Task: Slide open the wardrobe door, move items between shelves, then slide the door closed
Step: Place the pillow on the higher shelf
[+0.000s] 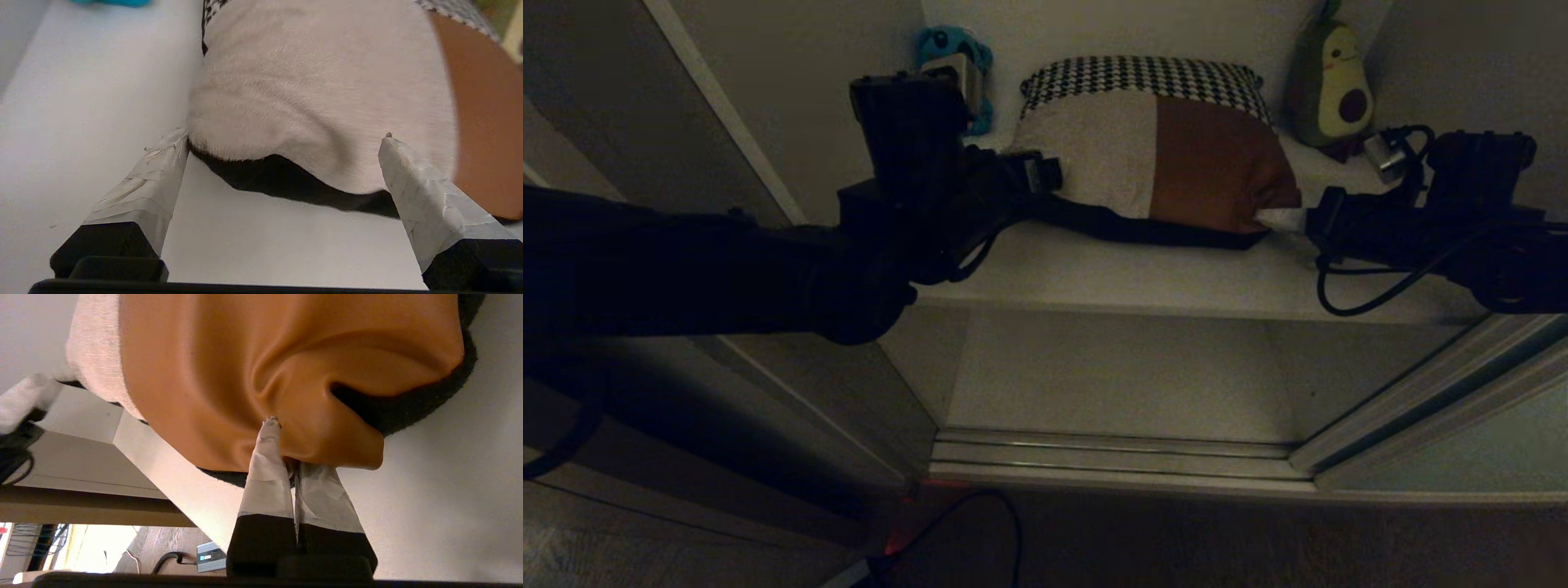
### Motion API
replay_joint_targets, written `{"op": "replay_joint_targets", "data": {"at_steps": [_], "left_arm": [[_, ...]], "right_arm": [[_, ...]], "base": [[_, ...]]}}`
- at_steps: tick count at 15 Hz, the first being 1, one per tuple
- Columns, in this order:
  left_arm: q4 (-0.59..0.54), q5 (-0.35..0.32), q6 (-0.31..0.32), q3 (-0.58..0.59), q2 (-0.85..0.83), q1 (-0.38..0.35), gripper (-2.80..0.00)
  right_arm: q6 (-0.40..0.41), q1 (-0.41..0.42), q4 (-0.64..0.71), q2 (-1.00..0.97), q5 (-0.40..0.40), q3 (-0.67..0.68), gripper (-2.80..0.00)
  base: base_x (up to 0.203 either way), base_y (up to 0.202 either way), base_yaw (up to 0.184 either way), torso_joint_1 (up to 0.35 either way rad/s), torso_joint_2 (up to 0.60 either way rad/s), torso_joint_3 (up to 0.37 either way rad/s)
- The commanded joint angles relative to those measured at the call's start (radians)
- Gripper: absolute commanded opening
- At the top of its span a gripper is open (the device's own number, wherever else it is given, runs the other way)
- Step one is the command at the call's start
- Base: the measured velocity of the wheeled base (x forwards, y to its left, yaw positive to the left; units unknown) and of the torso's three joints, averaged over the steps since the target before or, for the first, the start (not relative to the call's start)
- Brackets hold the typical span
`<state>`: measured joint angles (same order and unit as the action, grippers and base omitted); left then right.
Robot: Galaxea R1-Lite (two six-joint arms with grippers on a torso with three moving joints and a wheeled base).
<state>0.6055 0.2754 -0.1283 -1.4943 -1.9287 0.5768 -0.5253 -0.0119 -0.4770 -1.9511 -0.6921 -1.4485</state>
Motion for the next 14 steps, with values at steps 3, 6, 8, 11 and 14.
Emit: {"op": "replay_joint_targets", "data": {"at_steps": [3,6,8,11,14], "left_arm": [[-0.007,-0.05,-0.004,0.103,0.113,0.022,0.0],[-0.007,-0.053,-0.01,0.117,0.106,0.026,0.0],[-0.007,-0.053,-0.01,0.117,0.102,0.031,0.0],[-0.004,-0.053,-0.013,0.124,0.117,0.044,0.0],[-0.004,-0.051,-0.013,0.156,0.135,0.057,0.0]], "right_arm": [[-0.001,0.0,-0.005,0.011,0.0,0.007,0.0],[0.0,0.0,-0.013,0.014,0.008,0.01,0.0],[0.001,0.0,-0.026,0.017,0.008,0.017,0.0],[-0.002,0.0,-0.107,0.087,0.007,0.139,0.0],[-0.004,-0.002,-0.136,0.205,0.005,0.245,0.0]], "base": [[0.0,0.0,0.0,0.0,0.0,0.0],[0.0,0.0,0.0,0.0,0.0,0.0],[0.0,0.0,0.0,0.0,0.0,0.0],[0.0,0.0,0.0,0.0,0.0,0.0],[0.0,0.0,0.0,0.0,0.0,0.0]]}}
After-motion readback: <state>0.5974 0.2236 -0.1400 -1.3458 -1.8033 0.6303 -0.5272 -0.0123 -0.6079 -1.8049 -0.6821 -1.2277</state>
